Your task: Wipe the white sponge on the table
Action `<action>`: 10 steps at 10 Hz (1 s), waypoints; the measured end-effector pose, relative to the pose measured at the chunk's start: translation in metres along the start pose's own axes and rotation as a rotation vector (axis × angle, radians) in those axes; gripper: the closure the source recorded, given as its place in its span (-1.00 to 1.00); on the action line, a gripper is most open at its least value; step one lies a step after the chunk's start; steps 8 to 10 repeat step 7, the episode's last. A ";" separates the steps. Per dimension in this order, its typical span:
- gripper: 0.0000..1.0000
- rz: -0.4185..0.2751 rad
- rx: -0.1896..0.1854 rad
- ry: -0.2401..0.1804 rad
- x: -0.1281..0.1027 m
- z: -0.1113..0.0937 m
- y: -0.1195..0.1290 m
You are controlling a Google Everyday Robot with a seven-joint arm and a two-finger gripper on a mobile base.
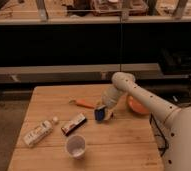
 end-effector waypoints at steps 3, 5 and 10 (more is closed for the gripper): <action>1.00 -0.028 -0.037 -0.067 -0.013 0.001 0.018; 1.00 -0.008 -0.047 -0.076 -0.006 -0.007 0.044; 0.92 0.037 -0.048 -0.059 0.008 -0.016 0.068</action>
